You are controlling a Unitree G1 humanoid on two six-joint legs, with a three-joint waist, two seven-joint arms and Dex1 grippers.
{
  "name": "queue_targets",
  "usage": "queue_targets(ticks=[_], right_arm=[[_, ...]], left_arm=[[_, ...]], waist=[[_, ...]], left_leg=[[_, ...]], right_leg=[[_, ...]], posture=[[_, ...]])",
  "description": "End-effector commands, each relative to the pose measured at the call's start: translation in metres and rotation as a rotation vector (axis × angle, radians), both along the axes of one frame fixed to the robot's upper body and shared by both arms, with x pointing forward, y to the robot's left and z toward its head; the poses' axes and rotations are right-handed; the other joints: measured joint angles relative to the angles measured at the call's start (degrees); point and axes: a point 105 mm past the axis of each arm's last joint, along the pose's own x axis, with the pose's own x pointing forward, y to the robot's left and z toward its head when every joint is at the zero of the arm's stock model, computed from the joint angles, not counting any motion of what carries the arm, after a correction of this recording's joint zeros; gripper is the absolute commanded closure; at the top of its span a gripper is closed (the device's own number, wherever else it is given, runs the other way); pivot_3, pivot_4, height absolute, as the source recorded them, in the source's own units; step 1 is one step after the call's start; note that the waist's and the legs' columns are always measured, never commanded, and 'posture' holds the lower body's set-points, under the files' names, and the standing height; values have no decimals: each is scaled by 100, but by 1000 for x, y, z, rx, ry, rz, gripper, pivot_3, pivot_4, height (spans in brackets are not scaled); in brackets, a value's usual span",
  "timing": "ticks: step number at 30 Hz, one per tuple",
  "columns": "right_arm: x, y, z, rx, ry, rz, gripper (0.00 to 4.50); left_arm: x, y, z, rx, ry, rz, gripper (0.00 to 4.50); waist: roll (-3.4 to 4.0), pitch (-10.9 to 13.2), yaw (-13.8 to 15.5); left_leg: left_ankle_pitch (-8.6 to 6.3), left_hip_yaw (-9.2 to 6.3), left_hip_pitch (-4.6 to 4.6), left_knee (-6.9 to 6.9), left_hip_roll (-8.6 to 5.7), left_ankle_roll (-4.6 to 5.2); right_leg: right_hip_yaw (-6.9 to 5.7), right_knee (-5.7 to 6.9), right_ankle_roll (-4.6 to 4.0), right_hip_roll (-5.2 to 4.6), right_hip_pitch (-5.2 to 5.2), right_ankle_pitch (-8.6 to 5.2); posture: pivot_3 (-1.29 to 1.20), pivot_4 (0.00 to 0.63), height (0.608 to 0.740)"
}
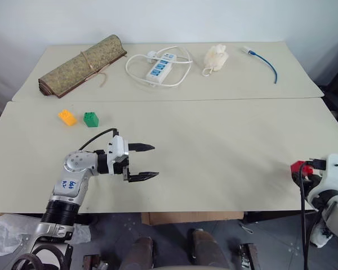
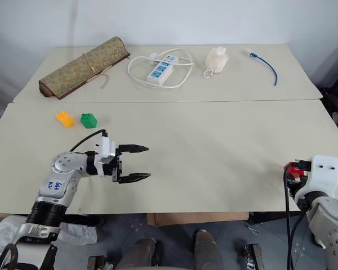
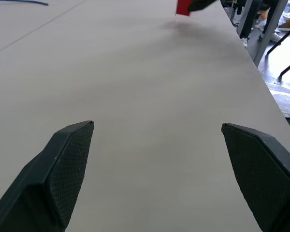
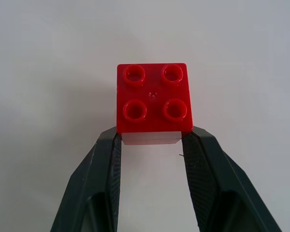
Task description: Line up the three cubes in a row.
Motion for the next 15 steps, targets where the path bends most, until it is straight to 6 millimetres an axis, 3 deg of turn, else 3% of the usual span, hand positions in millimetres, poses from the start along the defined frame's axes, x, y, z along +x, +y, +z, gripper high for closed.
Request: queue_targets(ticks=[1, 4, 7, 11, 15], right_arm=[[12, 39, 23, -38, -110, 360, 3068], [16, 87, 38, -83, -198, 785, 3068], [20, 126, 32, -107, -121, 1112, 3068], [39, 155, 23, -219, 41, 1329, 3068], [57, 186, 31, -282, 31, 1483, 3068]], left_arm=[[-1, 15, 5, -10, -22, 73, 0], [-5, 28, -2, -7, -3, 139, 0], [-12, 41, -9, -7, 23, 210, 0], [-26, 55, -14, 2, 42, 276, 0], [-39, 67, -16, 10, 55, 333, 0]], waist=[[-1, 0, -2], [-8, 5, -7], [-14, 9, -50], [-25, 16, -113], [-25, 17, -107]], left_leg=[[-2, 4, 3, 0, 1, 3], [-2, 4, 5, 1, 5, 4], [-4, 10, 8, 0, 4, 7], [-5, 4, 8, 1, 7, 4], [8, -6, -10, -1, 8, -29]], right_leg=[[-1, 0, 0, 1, 0, 0], [-5, -3, 0, 4, 3, 0], [-3, -4, 2, 0, 5, 1], [-6, -9, 0, -7, 3, 1], [-10, -25, -2, -12, -8, -1]], posture=[[0, 150, 740], [0, 150, 740], [0, 150, 740], [0, 150, 740], [0, 150, 740]])
